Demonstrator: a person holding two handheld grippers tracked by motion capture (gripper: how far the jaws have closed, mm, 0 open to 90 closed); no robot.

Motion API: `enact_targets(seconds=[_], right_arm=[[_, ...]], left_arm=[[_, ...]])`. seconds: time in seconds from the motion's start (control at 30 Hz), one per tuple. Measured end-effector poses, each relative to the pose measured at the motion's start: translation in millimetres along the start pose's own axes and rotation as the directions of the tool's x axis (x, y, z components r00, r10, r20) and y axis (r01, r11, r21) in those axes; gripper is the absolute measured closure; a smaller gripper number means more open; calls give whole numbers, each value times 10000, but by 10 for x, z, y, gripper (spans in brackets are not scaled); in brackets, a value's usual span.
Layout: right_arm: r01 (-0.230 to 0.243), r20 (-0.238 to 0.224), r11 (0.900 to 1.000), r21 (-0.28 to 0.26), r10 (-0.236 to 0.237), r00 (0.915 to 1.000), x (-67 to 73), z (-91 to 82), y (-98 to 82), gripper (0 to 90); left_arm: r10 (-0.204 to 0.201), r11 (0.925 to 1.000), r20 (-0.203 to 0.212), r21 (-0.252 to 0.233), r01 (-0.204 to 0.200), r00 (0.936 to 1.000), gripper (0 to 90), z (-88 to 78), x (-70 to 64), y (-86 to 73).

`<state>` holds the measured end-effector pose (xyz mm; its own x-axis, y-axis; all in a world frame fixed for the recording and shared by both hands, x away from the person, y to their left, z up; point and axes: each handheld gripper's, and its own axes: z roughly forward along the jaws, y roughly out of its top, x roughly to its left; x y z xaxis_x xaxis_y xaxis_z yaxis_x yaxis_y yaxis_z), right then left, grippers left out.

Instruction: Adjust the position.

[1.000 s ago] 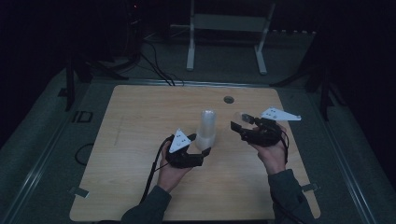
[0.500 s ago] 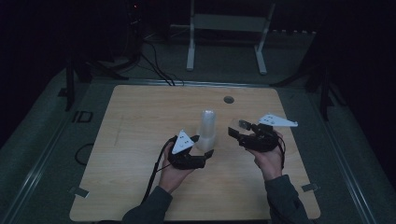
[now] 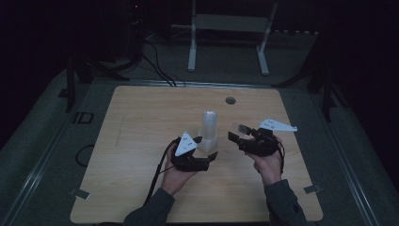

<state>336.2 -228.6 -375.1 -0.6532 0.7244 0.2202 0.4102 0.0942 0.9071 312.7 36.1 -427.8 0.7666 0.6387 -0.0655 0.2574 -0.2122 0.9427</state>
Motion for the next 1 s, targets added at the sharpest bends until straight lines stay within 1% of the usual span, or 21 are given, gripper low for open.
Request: enact_targets(seconds=[0.17,0.27,0.33,0.5,0.67,0.77,0.87,1.0], right_arm=[[-121,-71,9999,-47,121,9999,14,13,-32,387],[-380,-277,9991,-170,375,9989,13,19,-50,387],[-486,-257,9986,-212,481,9985,9,21,-56,387],[-841,-382,9960,-305,829,9958,-3,37,-77,388],[-994,-460,9945,-316,979,9941,1,66,-109,389],[-1242,-664,9915,-392,1215,9904,2,75,-126,388],[-1444,-757,9885,-458,1407,9871,2,91,-145,389],[-1698,-900,9841,-513,1648,9822,-4,109,-178,390]], left_arm=[[42,10000,45,-11,-42,10000,202,11,-17,5],[66,10000,79,-10,-66,9999,198,12,-26,10],[70,10000,130,-28,-69,9999,195,13,-35,16],[153,9998,244,-102,-150,9996,193,21,-54,25],[209,9997,307,-142,-205,9993,191,37,-77,34],[270,9995,348,-182,-264,9990,190,45,-89,41],[352,9991,339,-255,-344,9988,190,53,-101,52],[366,9988,334,-339,-354,9988,190,77,-105,62]])
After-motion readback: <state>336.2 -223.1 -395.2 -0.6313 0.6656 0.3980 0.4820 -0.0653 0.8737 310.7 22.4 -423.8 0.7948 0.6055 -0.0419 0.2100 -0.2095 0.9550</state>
